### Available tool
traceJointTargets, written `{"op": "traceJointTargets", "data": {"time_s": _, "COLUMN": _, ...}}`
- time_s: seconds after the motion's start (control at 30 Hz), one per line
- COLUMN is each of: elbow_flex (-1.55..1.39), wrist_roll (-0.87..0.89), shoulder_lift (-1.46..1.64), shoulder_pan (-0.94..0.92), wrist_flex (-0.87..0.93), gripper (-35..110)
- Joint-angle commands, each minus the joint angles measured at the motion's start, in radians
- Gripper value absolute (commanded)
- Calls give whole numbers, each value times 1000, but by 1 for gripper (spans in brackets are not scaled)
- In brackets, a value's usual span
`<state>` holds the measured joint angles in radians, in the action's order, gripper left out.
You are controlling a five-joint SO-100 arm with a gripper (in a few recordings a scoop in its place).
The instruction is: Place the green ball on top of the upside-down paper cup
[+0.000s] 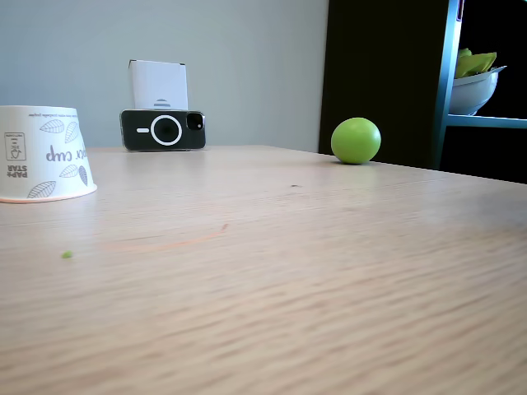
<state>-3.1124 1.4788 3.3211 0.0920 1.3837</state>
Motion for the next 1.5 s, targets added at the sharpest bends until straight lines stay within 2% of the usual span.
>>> {"op": "traceJointTargets", "data": {"time_s": 0.0, "elbow_flex": 0, "wrist_roll": -6, "shoulder_lift": 5, "shoulder_pan": -5, "wrist_flex": 9, "gripper": 0}}
{"op": "traceJointTargets", "data": {"time_s": 1.23, "elbow_flex": 0, "wrist_roll": -17, "shoulder_lift": 2, "shoulder_pan": 0, "wrist_flex": 9, "gripper": 0}}
{"op": "traceJointTargets", "data": {"time_s": 1.37, "elbow_flex": 12, "wrist_roll": 51, "shoulder_lift": -144, "shoulder_pan": 12, "wrist_flex": -67, "gripper": 0}}
{"op": "traceJointTargets", "data": {"time_s": 1.47, "elbow_flex": 133, "wrist_roll": 63, "shoulder_lift": -250, "shoulder_pan": 6, "wrist_flex": -66, "gripper": 0}}
